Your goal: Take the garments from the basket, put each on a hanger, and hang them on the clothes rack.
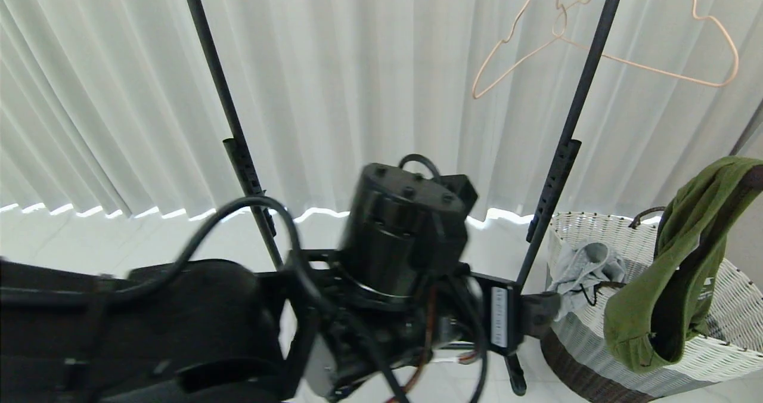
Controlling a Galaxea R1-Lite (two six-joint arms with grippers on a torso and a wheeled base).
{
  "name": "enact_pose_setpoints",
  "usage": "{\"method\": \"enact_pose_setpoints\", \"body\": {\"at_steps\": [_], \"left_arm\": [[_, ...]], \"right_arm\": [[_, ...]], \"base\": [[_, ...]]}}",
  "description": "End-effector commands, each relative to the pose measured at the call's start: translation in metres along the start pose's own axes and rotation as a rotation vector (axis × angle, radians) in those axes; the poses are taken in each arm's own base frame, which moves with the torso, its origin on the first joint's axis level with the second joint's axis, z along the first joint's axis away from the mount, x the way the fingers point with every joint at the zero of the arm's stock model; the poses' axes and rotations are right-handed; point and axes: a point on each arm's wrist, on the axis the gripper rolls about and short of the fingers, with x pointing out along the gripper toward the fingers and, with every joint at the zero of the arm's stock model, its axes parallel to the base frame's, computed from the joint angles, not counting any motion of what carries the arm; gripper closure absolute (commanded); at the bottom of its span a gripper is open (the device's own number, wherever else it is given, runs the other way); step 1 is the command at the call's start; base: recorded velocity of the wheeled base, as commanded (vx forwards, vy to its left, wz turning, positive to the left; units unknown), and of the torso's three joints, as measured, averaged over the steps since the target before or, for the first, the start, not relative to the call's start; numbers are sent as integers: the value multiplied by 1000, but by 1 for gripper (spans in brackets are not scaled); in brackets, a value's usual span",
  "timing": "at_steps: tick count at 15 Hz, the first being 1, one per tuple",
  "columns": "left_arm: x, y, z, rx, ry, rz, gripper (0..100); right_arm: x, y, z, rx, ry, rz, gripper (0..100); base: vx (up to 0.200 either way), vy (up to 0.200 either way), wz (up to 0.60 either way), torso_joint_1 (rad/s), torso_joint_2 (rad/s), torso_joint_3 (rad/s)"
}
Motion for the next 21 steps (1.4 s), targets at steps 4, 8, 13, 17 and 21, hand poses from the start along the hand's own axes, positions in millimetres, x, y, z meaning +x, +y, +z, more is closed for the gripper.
{"method": "enact_pose_setpoints", "body": {"at_steps": [4,8,13,17,21], "left_arm": [[130,-47,-45,-41,47,-15,0],[168,-43,-57,-61,19,29,0],[187,-23,-69,-66,19,113,0],[186,-27,-70,-57,17,112,100],[179,-40,-51,88,-139,134,100]], "right_arm": [[2,4,-5,18,15,35,100],[0,5,-5,23,11,35,100],[-5,6,-4,20,-6,34,100],[-8,5,-4,31,-14,16,100],[-14,-5,1,33,-73,-67,100]], "base": [[0,0,0,0,0,0],[0,0,0,0,0,0],[0,0,0,0,0,0],[0,0,0,0,0,0],[0,0,0,0,0,0]]}}
